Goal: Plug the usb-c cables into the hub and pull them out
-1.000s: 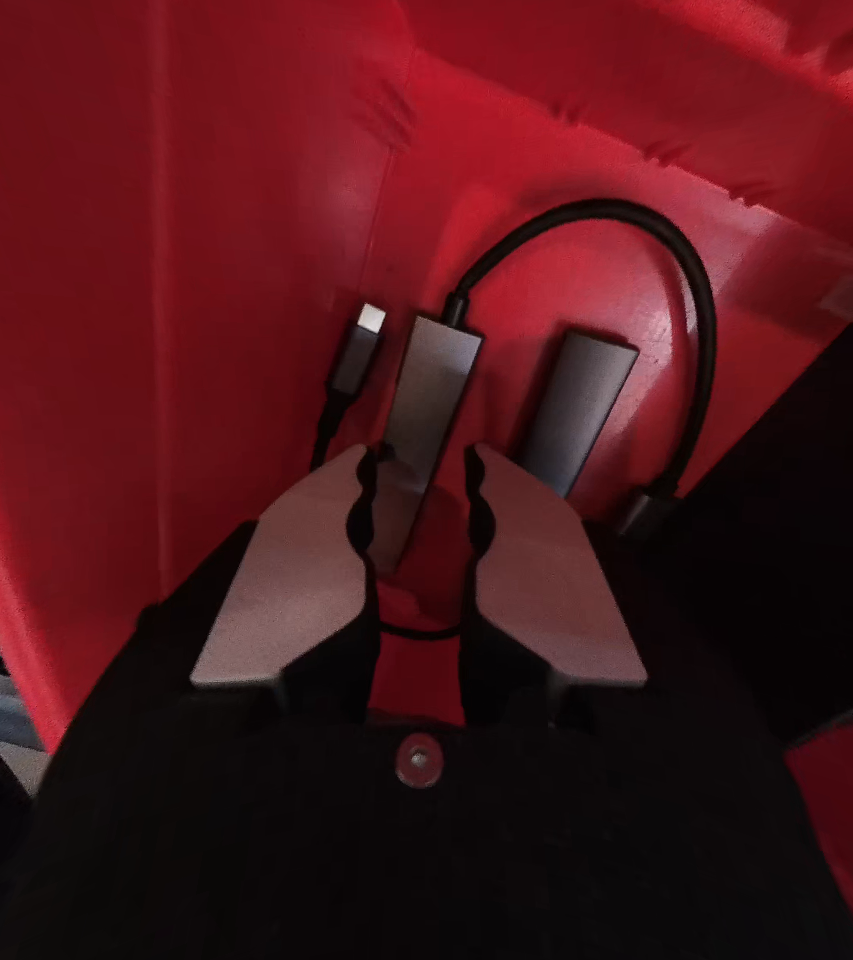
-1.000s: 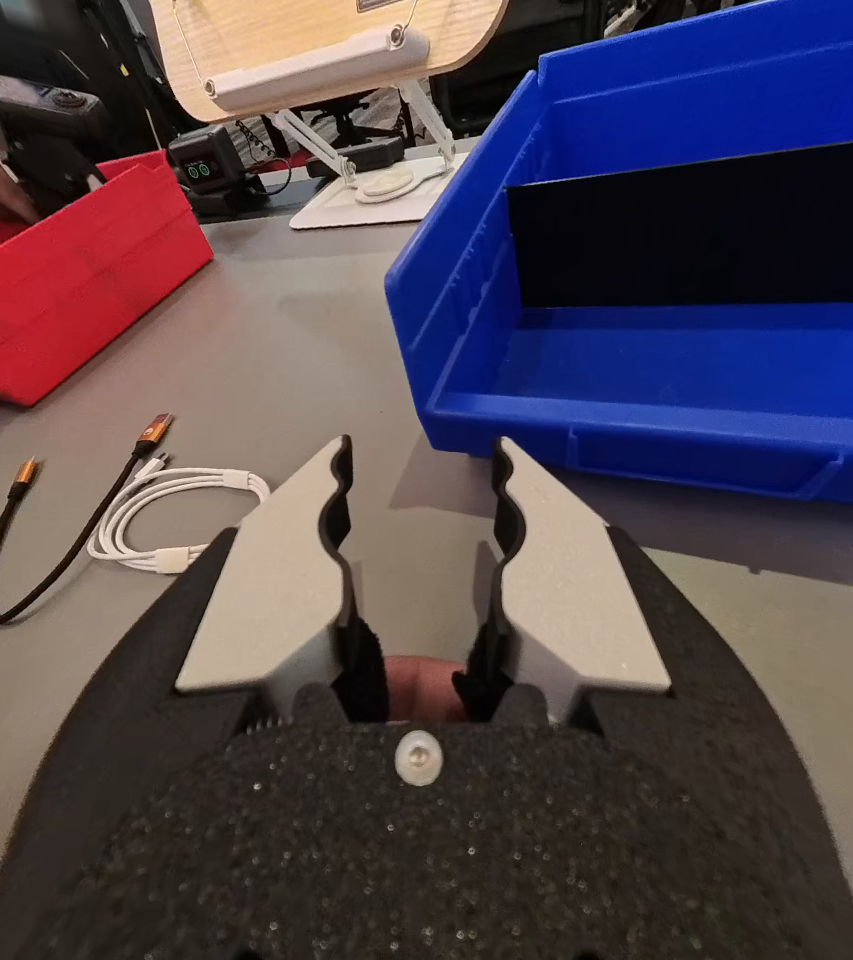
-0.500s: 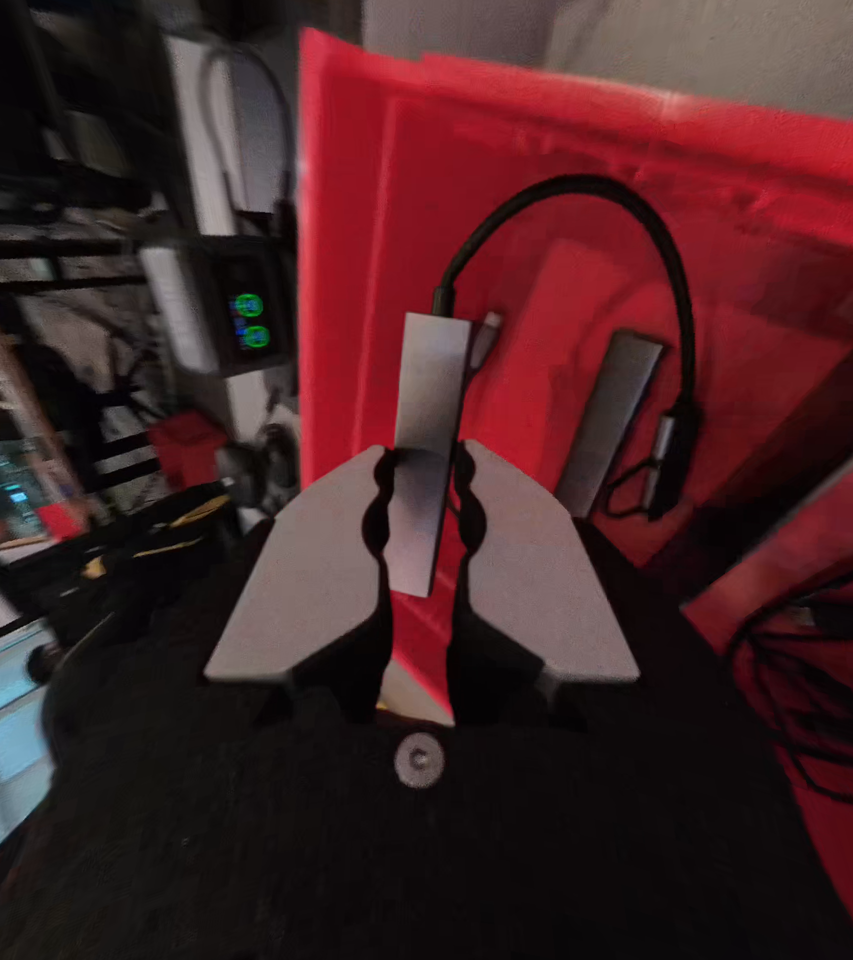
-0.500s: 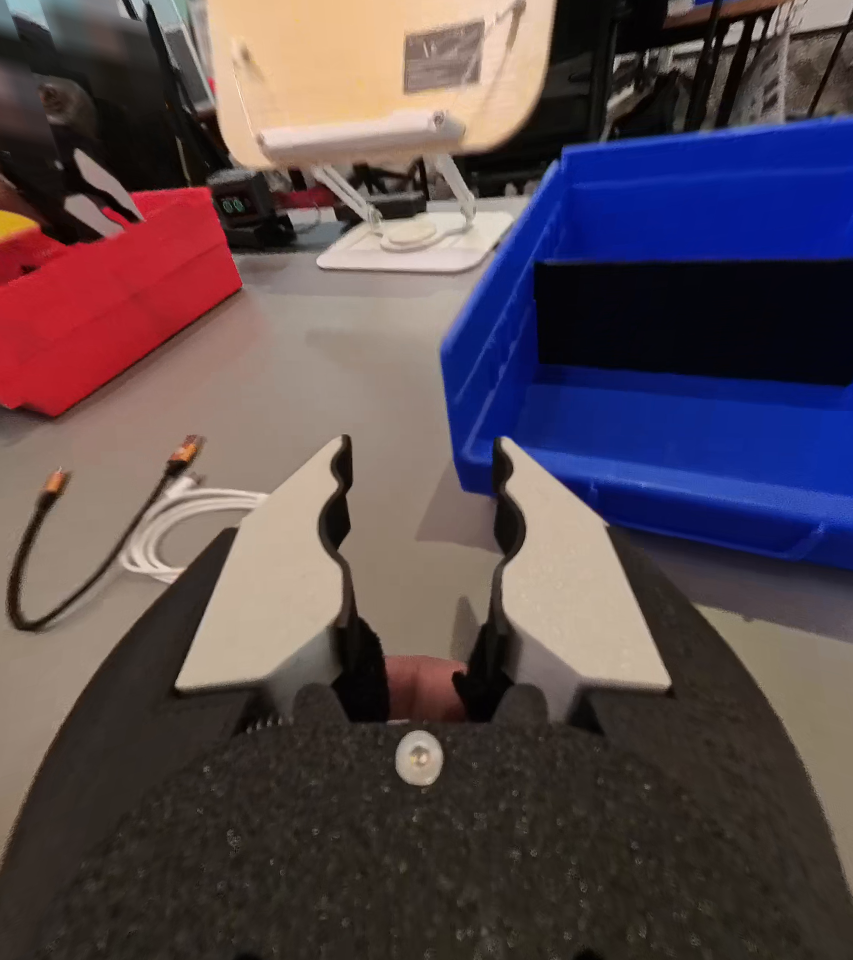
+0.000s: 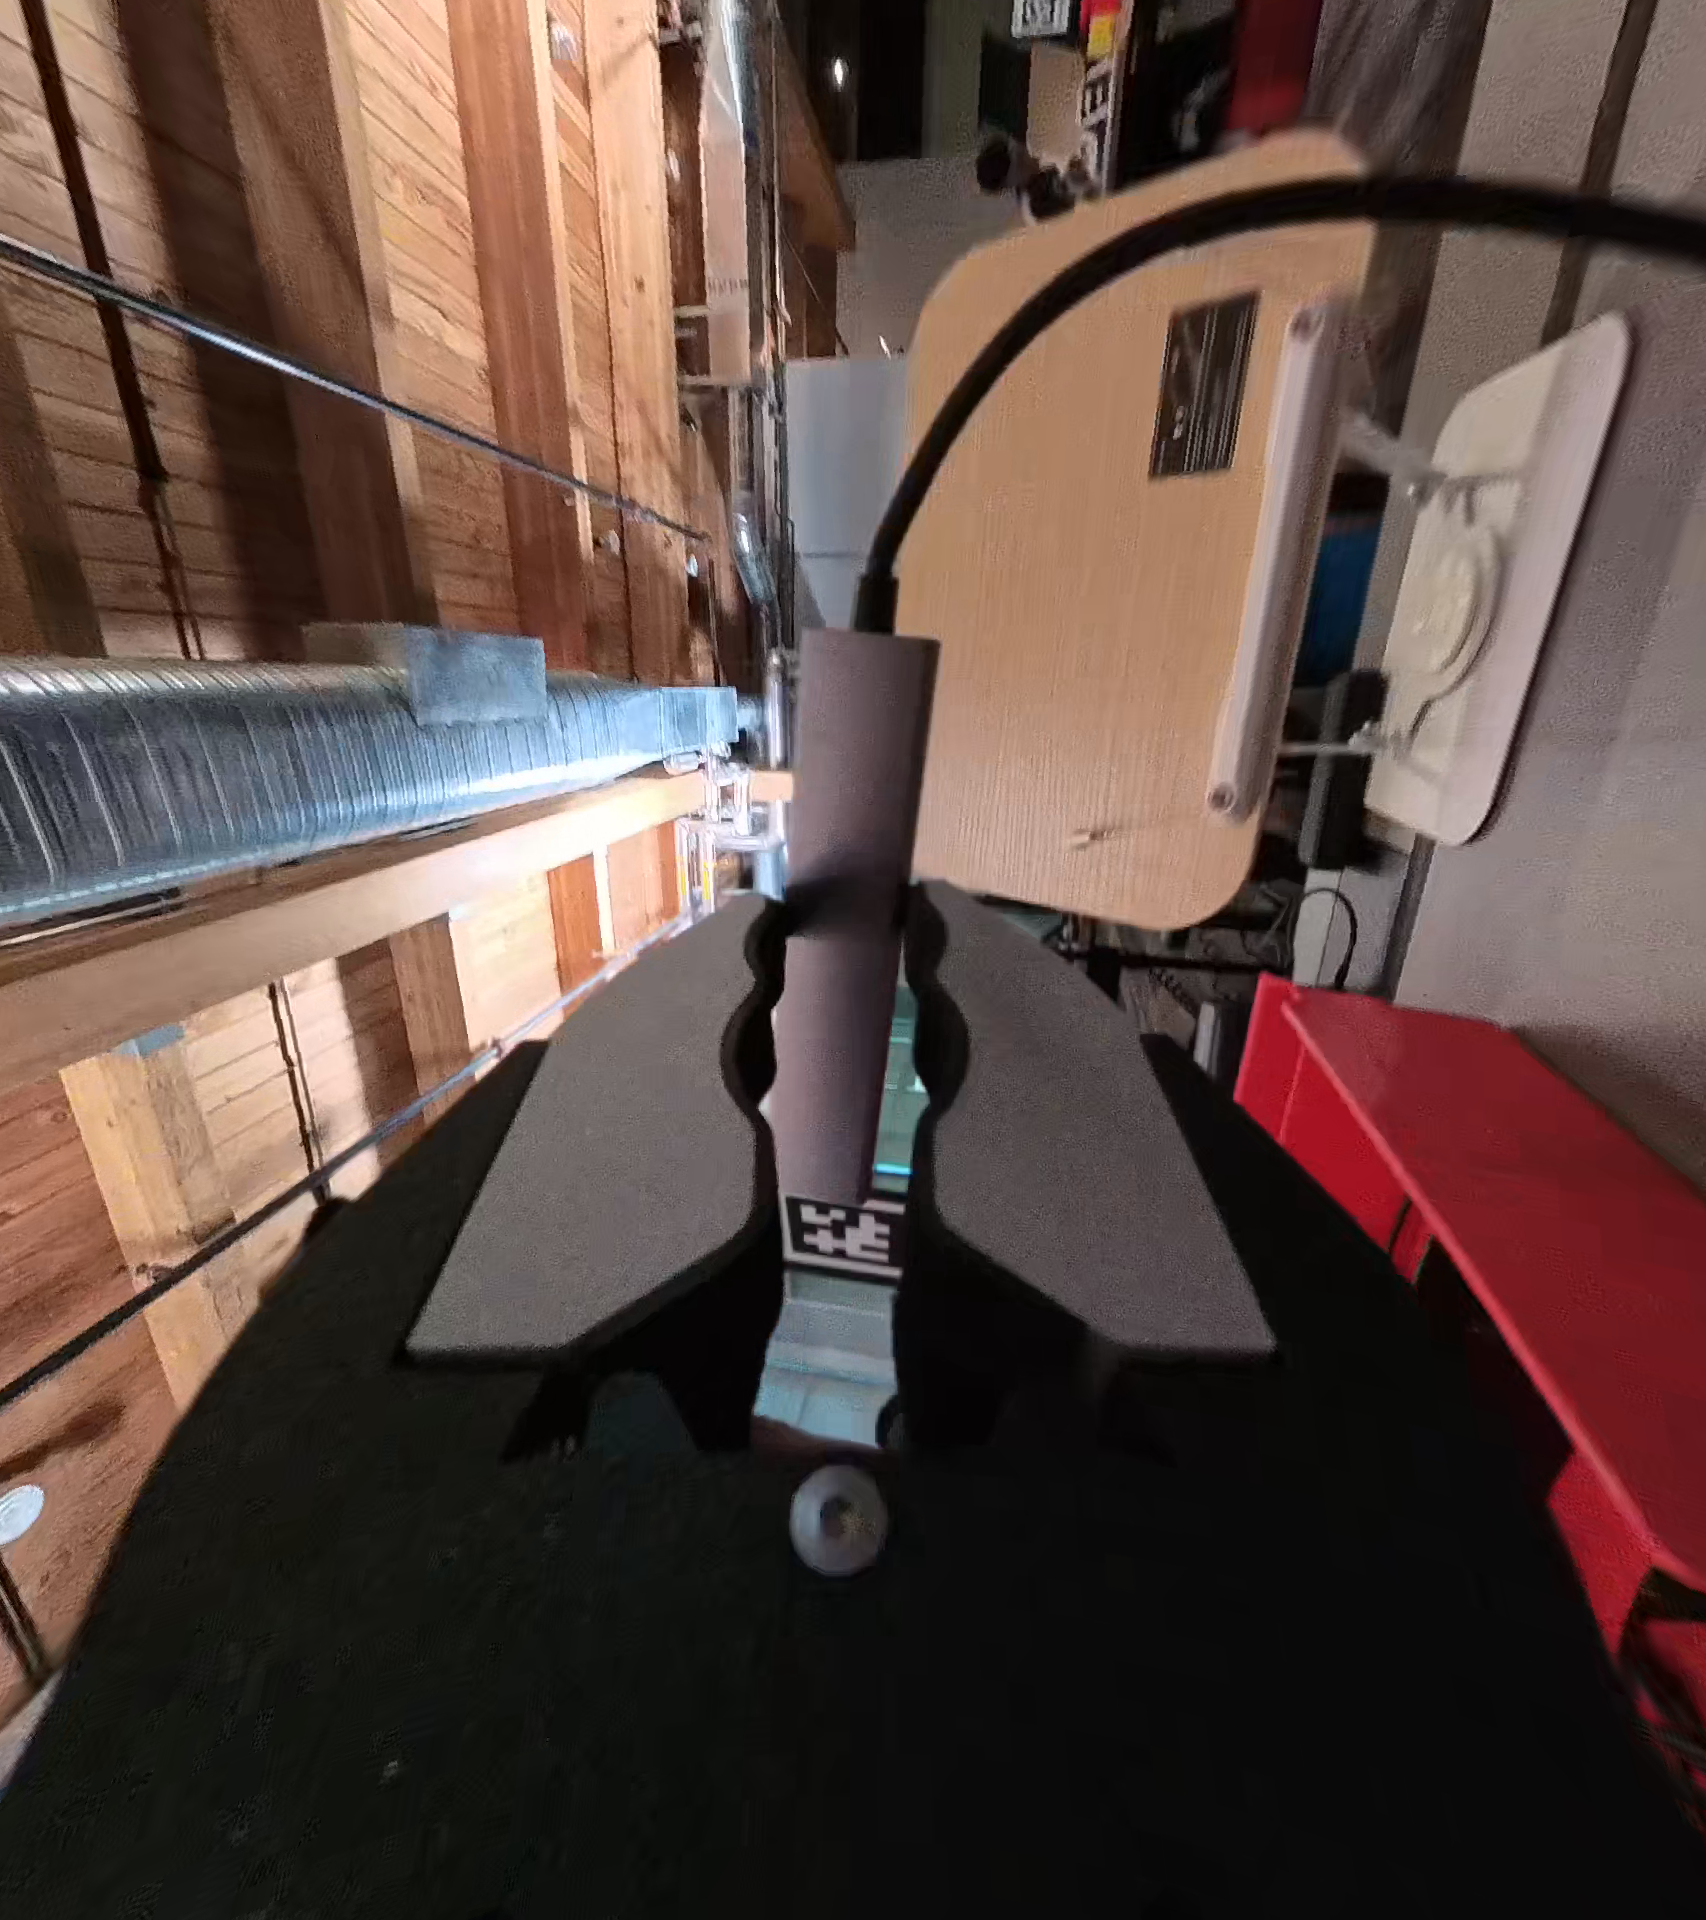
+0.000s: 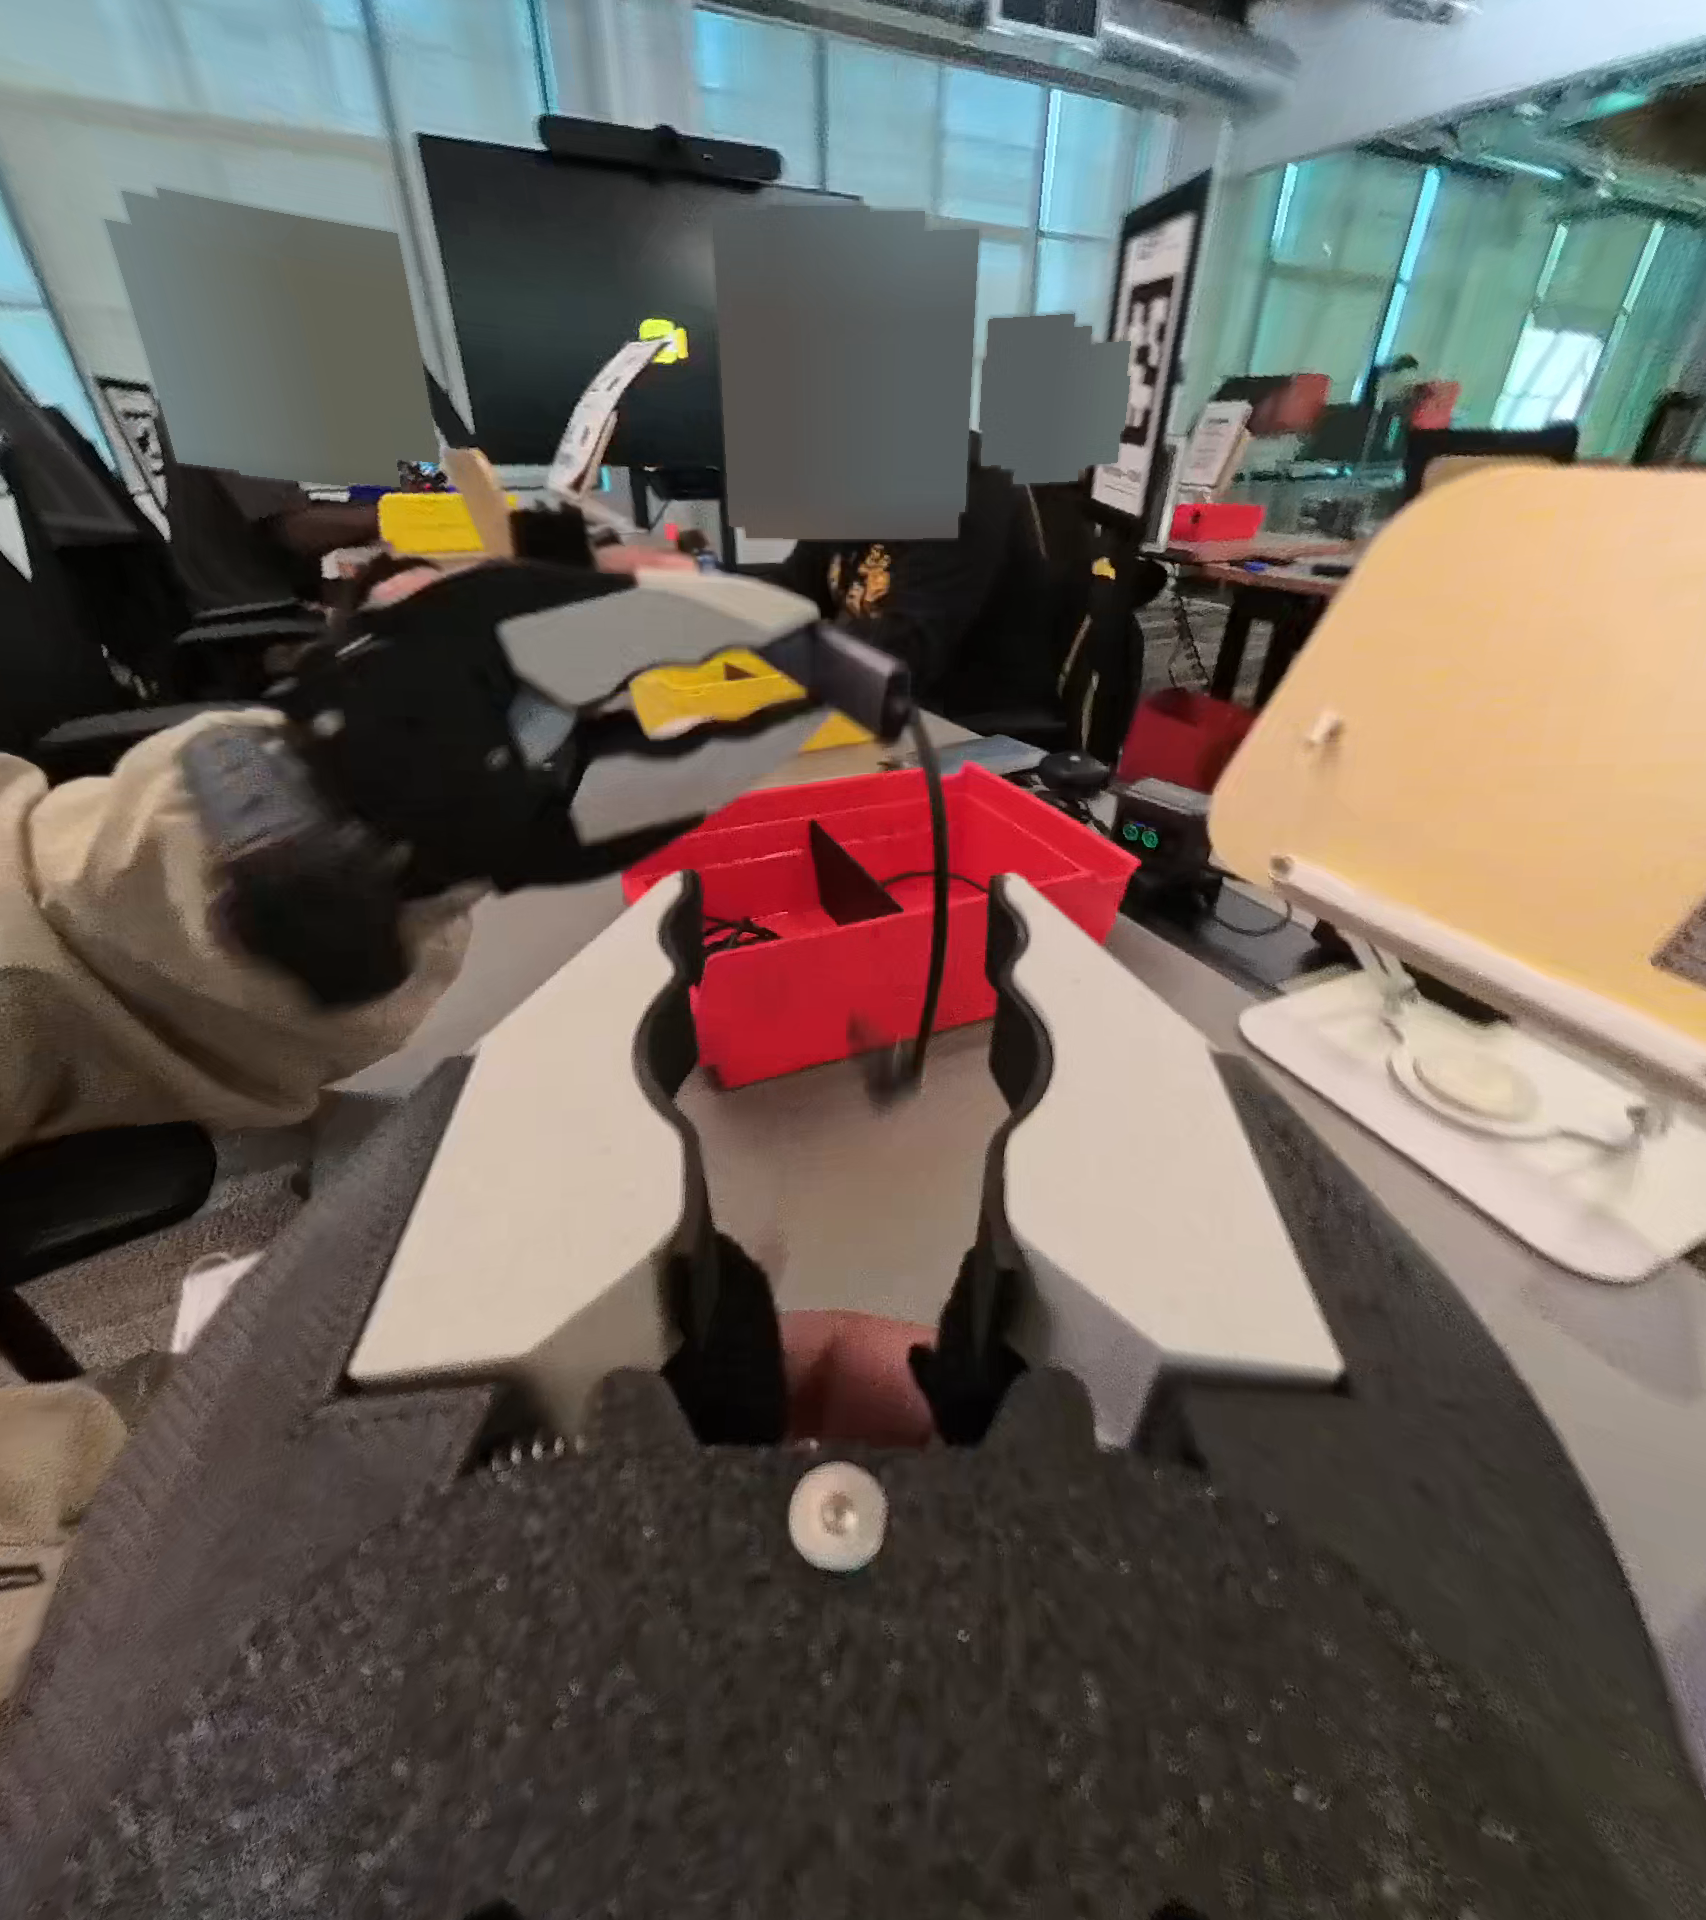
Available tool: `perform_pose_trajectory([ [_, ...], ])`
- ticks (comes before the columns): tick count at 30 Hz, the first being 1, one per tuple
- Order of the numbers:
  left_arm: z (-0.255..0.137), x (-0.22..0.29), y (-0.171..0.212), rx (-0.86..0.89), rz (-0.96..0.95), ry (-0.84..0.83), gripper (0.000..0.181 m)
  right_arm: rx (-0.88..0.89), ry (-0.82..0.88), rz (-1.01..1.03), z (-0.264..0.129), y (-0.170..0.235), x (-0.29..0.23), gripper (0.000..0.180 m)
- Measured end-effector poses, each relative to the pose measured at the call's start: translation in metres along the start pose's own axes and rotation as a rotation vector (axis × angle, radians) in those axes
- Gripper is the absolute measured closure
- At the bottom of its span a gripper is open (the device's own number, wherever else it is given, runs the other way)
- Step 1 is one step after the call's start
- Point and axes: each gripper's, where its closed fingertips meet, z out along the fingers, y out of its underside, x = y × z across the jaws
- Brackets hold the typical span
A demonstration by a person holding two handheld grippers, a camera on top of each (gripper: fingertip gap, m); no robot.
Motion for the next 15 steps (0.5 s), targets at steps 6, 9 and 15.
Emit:
perform_pose_trajectory([
  [6,-0.050,0.011,-0.079,0.165,-0.041,-0.072,0.159,0.022,-0.136,0.007,0.003,0.015,-0.020,0.138],
  [9,-0.056,0.020,-0.096,0.184,-0.081,-0.058,0.159,0.003,-0.187,-0.031,-0.005,0.032,-0.025,0.155],
  [15,-0.056,0.047,-0.107,0.181,-0.392,0.113,0.173,-0.005,-0.197,-0.063,-0.018,0.058,-0.013,0.172],
])
